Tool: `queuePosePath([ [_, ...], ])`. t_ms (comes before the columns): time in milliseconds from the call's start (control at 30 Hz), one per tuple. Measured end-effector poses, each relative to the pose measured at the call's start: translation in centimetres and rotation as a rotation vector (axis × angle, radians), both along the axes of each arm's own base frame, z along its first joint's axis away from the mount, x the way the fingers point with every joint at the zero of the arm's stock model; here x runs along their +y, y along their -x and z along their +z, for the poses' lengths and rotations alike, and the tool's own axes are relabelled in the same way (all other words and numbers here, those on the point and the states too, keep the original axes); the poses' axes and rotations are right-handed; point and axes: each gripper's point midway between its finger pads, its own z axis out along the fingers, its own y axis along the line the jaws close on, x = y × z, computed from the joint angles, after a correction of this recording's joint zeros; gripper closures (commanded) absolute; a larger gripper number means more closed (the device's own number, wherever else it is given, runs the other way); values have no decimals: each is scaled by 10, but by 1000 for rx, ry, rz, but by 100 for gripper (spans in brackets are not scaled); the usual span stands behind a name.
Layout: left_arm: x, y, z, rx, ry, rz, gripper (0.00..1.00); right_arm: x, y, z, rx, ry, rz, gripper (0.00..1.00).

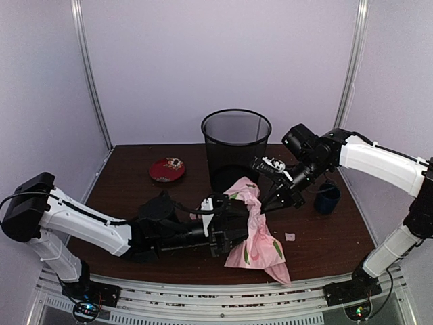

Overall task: Put the trash bags into the trash bin
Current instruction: Pass from the right arm to the left

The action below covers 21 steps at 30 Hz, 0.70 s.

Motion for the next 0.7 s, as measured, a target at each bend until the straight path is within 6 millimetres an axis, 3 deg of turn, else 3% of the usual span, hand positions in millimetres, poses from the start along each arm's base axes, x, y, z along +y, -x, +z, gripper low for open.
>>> queuePosePath([
  [267, -24, -17, 13, -42, 22, 71, 60, 6, -5, -2, -22, 14, -25, 100],
  [533, -29, -37, 2, -62, -14, 199, 95, 8, -8, -3, -36, 25, -36, 100],
  [700, -28, -41, 2, -67, -16, 225, 100, 7, -8, -4, -38, 28, -39, 100],
])
